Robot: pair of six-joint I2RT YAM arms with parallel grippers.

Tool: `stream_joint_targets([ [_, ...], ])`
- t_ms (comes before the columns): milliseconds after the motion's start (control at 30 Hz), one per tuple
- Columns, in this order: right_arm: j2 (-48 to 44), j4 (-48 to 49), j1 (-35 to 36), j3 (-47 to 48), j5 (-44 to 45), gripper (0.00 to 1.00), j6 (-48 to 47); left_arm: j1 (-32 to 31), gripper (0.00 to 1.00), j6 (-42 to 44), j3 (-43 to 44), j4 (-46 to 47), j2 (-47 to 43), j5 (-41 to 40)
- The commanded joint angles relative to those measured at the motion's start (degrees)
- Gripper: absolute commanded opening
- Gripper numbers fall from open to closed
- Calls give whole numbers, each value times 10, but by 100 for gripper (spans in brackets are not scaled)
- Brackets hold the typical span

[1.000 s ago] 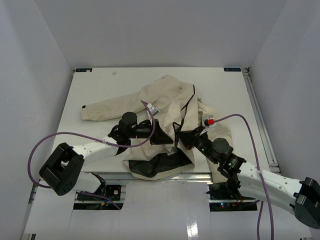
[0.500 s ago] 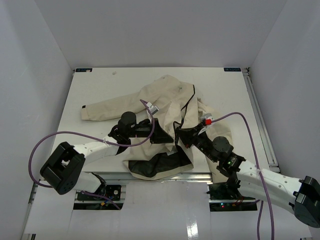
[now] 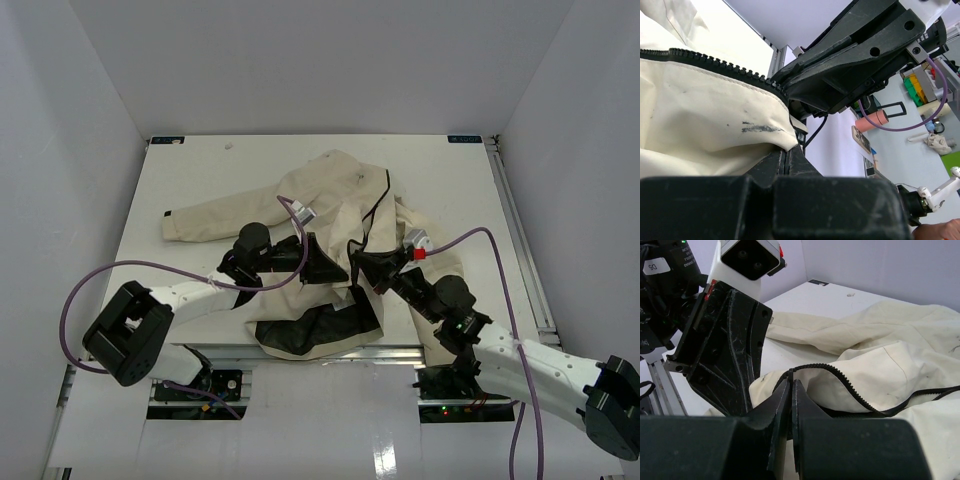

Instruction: Zip up the jacket

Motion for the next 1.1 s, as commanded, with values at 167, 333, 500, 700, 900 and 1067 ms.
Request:
stream_joint_targets([
  [167, -7, 118, -22, -24, -73, 8, 14, 7, 34, 12, -1, -27, -27, 46],
  [333, -5, 135, -21, -48, -91, 8, 49, 8, 55, 96, 25, -176, -74, -75],
  [500, 3, 120, -22, -38, -88, 8, 67, 8, 67, 185, 70, -308, -134, -221],
  [700, 28, 122, -22, -23, -88, 8, 80, -16, 68, 252, 116, -423, -181, -368],
  [900, 56, 106, -22, 4, -47, 8, 95, -80, 64, 320, 125, -502, -183, -506],
  [1067, 73, 87, -22, 31, -3, 8, 104, -158, 63, 378, 118, -512, -183, -587],
])
